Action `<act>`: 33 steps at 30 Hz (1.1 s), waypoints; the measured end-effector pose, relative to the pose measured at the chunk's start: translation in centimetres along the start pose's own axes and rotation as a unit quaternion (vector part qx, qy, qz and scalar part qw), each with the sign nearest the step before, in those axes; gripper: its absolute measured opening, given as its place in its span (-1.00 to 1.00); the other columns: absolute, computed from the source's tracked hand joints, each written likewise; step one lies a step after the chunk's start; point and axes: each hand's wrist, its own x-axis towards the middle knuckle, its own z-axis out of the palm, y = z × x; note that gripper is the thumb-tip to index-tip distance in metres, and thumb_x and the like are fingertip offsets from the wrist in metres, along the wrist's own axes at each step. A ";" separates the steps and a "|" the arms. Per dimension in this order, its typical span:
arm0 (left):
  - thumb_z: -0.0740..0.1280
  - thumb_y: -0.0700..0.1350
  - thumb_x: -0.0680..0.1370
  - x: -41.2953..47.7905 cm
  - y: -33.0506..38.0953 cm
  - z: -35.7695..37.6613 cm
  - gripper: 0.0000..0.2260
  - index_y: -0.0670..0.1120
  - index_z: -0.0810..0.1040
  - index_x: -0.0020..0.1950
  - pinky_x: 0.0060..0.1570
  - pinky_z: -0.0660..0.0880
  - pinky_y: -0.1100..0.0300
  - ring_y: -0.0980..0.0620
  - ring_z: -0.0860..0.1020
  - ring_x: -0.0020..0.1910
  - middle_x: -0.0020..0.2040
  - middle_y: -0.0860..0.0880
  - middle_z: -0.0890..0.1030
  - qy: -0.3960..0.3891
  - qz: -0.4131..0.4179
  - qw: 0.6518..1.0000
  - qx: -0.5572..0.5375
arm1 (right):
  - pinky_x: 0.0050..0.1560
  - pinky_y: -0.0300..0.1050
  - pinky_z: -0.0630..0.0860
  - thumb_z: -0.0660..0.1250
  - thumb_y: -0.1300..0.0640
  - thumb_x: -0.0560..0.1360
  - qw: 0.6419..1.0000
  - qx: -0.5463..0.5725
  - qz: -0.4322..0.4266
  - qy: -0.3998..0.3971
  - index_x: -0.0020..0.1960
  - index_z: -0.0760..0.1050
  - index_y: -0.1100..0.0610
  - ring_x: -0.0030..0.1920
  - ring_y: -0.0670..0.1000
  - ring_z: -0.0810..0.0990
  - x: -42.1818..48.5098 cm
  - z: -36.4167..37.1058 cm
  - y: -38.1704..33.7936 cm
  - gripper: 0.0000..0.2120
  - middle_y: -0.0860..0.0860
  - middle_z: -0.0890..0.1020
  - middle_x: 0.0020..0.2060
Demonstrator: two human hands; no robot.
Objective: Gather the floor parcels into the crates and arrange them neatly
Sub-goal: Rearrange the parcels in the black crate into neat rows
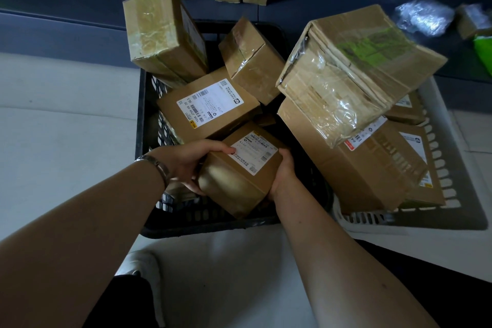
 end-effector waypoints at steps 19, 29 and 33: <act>0.31 -0.08 0.35 -0.5 2.3 0.1 -0.86 -0.03 0.48 -0.12 -0.26 0.50 0.13 0.04 0.50 -0.20 -0.19 0.03 0.47 0.057 -0.017 0.980 -0.192 | -0.08 -0.09 0.22 -0.03 -0.17 0.51 0.975 -0.121 0.162 0.095 -0.16 0.38 0.14 -0.19 0.02 0.29 0.8 -0.8 0.6 -0.59 0.06 0.39 -0.22; 0.26 -0.11 0.61 1.0 -1.5 -0.7 -0.74 -0.20 0.53 0.24 0.31 0.42 -0.16 -0.18 0.58 0.13 0.12 -0.18 0.63 0.086 0.059 0.992 -0.065 | 0.09 -0.02 0.51 0.21 -0.60 0.20 0.989 -0.124 -0.003 0.076 0.24 0.58 0.04 0.05 0.16 0.60 4.2 0.4 1.4 -0.11 0.09 0.63 0.16; 0.19 0.07 0.59 1.3 -1.7 -0.9 -0.69 -0.13 0.58 -0.03 0.11 0.50 -0.04 -0.14 0.60 -0.05 -0.05 -0.16 0.65 0.021 0.029 0.985 -0.170 | 0.08 0.02 0.55 0.26 -0.57 0.15 0.985 -0.166 -0.031 0.023 0.19 0.60 0.07 0.00 0.19 0.64 3.8 1.0 1.0 -0.12 0.16 0.66 0.01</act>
